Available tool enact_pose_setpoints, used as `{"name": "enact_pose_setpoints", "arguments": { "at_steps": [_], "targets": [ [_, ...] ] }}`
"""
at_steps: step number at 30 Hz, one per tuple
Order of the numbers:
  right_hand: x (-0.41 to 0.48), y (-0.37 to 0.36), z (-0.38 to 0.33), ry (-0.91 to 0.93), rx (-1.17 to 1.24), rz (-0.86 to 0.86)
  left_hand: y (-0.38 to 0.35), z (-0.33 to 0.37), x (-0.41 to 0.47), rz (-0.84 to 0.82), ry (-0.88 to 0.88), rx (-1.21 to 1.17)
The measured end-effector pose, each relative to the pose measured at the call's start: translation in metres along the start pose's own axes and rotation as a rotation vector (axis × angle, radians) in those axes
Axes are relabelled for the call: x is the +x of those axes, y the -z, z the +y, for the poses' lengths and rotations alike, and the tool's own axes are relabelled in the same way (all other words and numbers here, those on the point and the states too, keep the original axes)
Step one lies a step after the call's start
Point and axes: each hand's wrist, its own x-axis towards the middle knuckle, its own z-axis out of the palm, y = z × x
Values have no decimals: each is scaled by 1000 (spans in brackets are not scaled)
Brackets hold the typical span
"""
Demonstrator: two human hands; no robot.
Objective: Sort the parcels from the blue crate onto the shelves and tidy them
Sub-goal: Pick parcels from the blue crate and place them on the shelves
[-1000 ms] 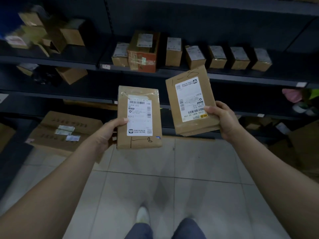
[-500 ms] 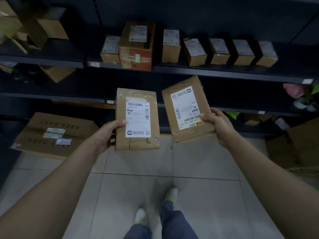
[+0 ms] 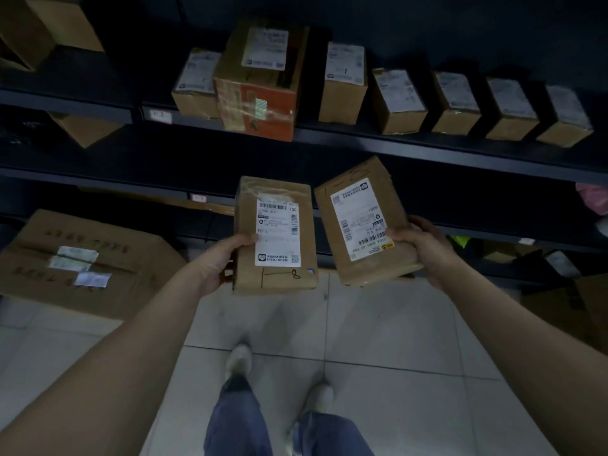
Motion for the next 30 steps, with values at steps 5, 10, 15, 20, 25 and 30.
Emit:
{"name": "enact_pose_setpoints", "arguments": {
  "at_steps": [5,10,15,20,25,30],
  "targets": [
    [45,-33,18,-19,24,-25,23,1,50,-47,-29,51],
    [91,-66,40,-6,50,14,46,-1,104,-56,-59,52],
    [140,-81,67,19,124,43,63,0,159,-59,-97,34],
    [176,-97,79,122,118,-32,74,5,210,-51,-134,3],
    [213,-107,78,220,142,-88,80,14,254,-37,-224,11],
    [243,-118,69,272,161,-83,87,30,286,-87,-318,16]
  ]
}}
